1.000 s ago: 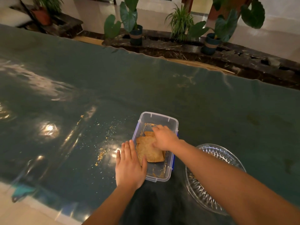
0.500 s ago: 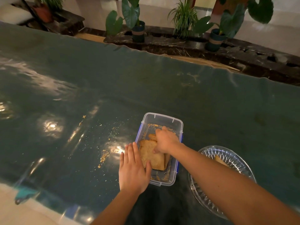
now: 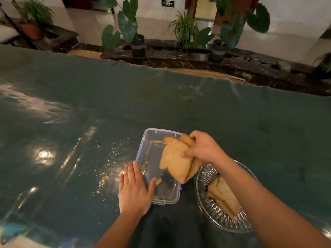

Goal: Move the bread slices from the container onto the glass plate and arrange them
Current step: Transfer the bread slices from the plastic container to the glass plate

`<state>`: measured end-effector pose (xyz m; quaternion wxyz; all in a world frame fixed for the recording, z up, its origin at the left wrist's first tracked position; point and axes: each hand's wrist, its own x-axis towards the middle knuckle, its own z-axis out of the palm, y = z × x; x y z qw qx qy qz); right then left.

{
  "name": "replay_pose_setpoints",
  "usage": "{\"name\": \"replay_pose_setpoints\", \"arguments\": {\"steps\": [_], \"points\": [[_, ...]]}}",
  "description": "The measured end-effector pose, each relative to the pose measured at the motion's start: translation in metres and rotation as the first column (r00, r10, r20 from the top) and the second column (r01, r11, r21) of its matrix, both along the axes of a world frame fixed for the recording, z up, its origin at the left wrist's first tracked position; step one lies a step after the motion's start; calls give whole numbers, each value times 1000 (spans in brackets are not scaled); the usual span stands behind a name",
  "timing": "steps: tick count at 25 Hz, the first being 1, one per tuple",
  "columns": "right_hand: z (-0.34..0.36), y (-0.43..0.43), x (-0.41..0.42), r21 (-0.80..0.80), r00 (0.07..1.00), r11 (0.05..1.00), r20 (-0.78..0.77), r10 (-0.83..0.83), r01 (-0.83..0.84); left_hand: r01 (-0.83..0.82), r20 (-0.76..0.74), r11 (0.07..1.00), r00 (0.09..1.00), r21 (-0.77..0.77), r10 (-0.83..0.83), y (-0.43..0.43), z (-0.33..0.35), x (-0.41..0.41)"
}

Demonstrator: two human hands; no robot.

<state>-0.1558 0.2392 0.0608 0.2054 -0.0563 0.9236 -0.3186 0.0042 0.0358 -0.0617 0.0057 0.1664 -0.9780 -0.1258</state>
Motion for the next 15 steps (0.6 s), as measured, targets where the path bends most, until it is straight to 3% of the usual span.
{"name": "replay_pose_setpoints", "arguments": {"steps": [4, 8, 12, 15], "points": [[30, 73, 21, -207, 982, 960, 36, -184, 187, -12, 7, 1000, 1000, 16, 12, 1, 0, -2], [27, 129, 45, -298, 965, 920, 134, -224, 255, -15, -2, 1000, 1000, 18, 15, 2, 2, -1], [-8, 162, 62, -286, 923, 899, 296, -247, 332, -25, 8, 1000, 1000, 13, 25, 2, 4, -2], [-44, 173, 69, -200, 896, 906, 333, -296, 373, -62, 33, 995, 998, 81, 60, 3, 8, -1]]}}
